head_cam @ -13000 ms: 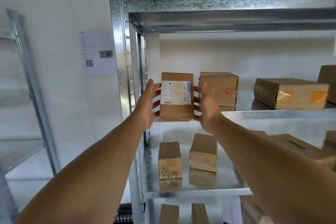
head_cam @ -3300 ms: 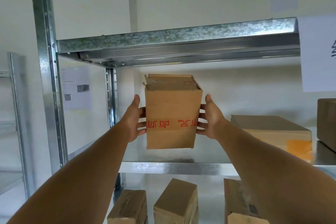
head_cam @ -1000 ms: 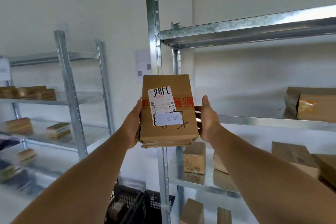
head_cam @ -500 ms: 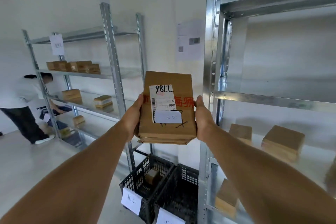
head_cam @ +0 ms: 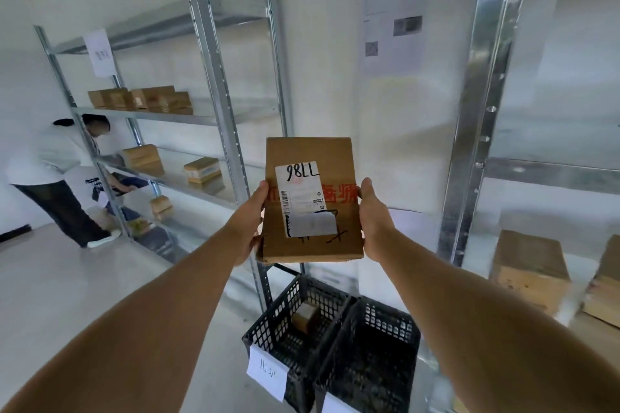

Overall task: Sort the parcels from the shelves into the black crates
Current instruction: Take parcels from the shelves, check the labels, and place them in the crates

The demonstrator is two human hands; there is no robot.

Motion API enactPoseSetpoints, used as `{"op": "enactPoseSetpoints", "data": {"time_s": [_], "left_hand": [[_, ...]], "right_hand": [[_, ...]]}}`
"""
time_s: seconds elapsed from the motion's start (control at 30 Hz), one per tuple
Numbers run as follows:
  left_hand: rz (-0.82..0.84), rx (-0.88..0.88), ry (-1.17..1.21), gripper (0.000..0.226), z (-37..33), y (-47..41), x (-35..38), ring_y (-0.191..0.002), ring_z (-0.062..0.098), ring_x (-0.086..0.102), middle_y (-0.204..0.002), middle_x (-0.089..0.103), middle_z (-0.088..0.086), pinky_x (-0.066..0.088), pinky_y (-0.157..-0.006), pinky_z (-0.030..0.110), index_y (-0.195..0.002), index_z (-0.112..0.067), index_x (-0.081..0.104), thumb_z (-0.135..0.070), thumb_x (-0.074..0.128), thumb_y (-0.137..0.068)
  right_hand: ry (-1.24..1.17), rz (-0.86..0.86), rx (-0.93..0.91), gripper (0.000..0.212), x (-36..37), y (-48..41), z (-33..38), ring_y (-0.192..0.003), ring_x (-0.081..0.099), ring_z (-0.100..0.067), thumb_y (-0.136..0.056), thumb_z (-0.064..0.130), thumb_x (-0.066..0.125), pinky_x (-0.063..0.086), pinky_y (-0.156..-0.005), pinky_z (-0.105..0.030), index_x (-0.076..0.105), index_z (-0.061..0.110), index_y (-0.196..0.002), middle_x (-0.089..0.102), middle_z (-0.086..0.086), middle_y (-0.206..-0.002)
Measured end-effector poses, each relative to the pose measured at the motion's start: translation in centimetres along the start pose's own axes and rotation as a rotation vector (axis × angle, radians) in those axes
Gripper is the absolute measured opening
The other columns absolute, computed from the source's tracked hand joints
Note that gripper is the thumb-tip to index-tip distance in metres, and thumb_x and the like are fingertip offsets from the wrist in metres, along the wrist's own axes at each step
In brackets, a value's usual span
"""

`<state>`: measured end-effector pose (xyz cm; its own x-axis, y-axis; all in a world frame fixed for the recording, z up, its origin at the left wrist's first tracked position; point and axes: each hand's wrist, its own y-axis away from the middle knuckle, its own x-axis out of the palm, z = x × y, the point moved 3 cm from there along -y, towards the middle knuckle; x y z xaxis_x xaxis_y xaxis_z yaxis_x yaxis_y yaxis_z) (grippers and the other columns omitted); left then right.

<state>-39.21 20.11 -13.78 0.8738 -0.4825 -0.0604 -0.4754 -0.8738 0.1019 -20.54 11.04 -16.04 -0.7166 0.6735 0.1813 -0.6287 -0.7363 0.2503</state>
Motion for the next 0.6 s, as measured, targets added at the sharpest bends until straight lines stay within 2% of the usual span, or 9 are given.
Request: {"op": "enactPoseSetpoints", "data": {"time_s": [0.1,0.17,0.3,0.33,0.4,0.5,0.53,0.6], "left_hand": [[0.005,-0.043,-0.001,0.051,2.2,-3.6,-1.5,-0.127,0.028,0.050,-0.128,0.062,0.003,0.031,-0.114,0.053,-0.114,-0.028,0.063,-0.063,0.030,-0.099],[0.021,-0.065,0.005,0.053,3.6,-6.0,-2.5,-0.126,0.028,0.051,-0.126,0.063,0.002,0.031,-0.114,0.053,-0.118,-0.026,0.062,-0.063,0.028,-0.100],[0.048,-0.128,0.014,0.051,6.7,-12.1,-5.1,-0.121,0.026,0.052,-0.118,0.064,-0.002,0.033,-0.113,0.051,-0.114,-0.029,0.062,-0.062,0.026,-0.100],[0.066,-0.136,0.007,0.050,7.5,-13.8,-5.8,-0.121,0.026,0.052,-0.118,0.063,-0.002,0.033,-0.112,0.050,-0.113,-0.029,0.062,-0.062,0.026,-0.100],[0.103,-0.162,-0.009,0.050,8.7,-17.1,-7.0,-0.118,0.026,0.053,-0.117,0.063,-0.002,0.037,-0.107,0.047,-0.112,-0.030,0.062,-0.062,0.026,-0.100],[0.177,-0.203,-0.035,0.049,10.0,-21.8,-8.4,-0.108,0.022,0.056,-0.114,0.064,-0.002,0.044,-0.089,0.039,-0.110,-0.031,0.063,-0.063,0.027,-0.099],[0.199,-0.219,-0.046,0.050,10.3,-23.4,-8.8,-0.103,0.020,0.058,-0.113,0.064,-0.002,0.046,-0.081,0.035,-0.110,-0.031,0.063,-0.064,0.028,-0.099],[0.237,-0.239,-0.057,0.050,10.8,-26.1,-9.3,-0.096,0.016,0.060,-0.112,0.066,0.000,0.045,-0.069,0.032,-0.113,-0.030,0.063,-0.063,0.028,-0.099]], "right_hand": [[0.034,-0.007,0.010,0.058,1.8,-3.2,-1.4,-0.079,0.068,-0.021,-0.105,0.062,0.022,0.053,-0.067,-0.040,0.067,0.030,-0.087,0.073,-0.004,-0.087],[0.043,-0.006,0.026,0.056,3.1,-5.3,-2.5,-0.080,0.068,-0.021,-0.105,0.061,0.022,0.053,-0.073,-0.041,0.066,0.030,-0.088,0.073,-0.003,-0.087],[0.072,-0.034,0.078,0.052,6.3,-10.2,-5.5,-0.080,0.067,-0.018,-0.105,0.061,0.025,0.049,-0.067,-0.035,0.064,0.030,-0.092,0.072,-0.003,-0.091],[0.080,-0.046,0.086,0.051,7.1,-11.5,-6.2,-0.080,0.065,-0.018,-0.105,0.061,0.025,0.050,-0.072,-0.037,0.063,0.030,-0.091,0.071,-0.002,-0.090],[0.085,-0.075,0.105,0.050,8.7,-14.3,-7.4,-0.080,0.063,-0.016,-0.105,0.061,0.026,0.050,-0.082,-0.040,0.062,0.029,-0.091,0.069,-0.001,-0.088],[0.083,-0.130,0.156,0.051,10.7,-18.1,-9.0,-0.085,0.064,-0.017,-0.105,0.062,0.027,0.048,-0.068,-0.035,0.065,0.026,-0.105,0.070,-0.002,-0.097],[0.080,-0.135,0.167,0.055,11.6,-19.1,-9.5,-0.095,0.065,-0.020,-0.104,0.063,0.028,0.051,-0.075,-0.038,0.064,0.025,-0.117,0.070,-0.004,-0.107],[0.095,-0.167,0.174,0.069,12.8,-21.4,-10.4,-0.121,0.059,-0.027,-0.096,0.073,0.030,0.047,-0.104,-0.049,0.058,0.024,-0.137,0.065,-0.007,-0.130]]}}
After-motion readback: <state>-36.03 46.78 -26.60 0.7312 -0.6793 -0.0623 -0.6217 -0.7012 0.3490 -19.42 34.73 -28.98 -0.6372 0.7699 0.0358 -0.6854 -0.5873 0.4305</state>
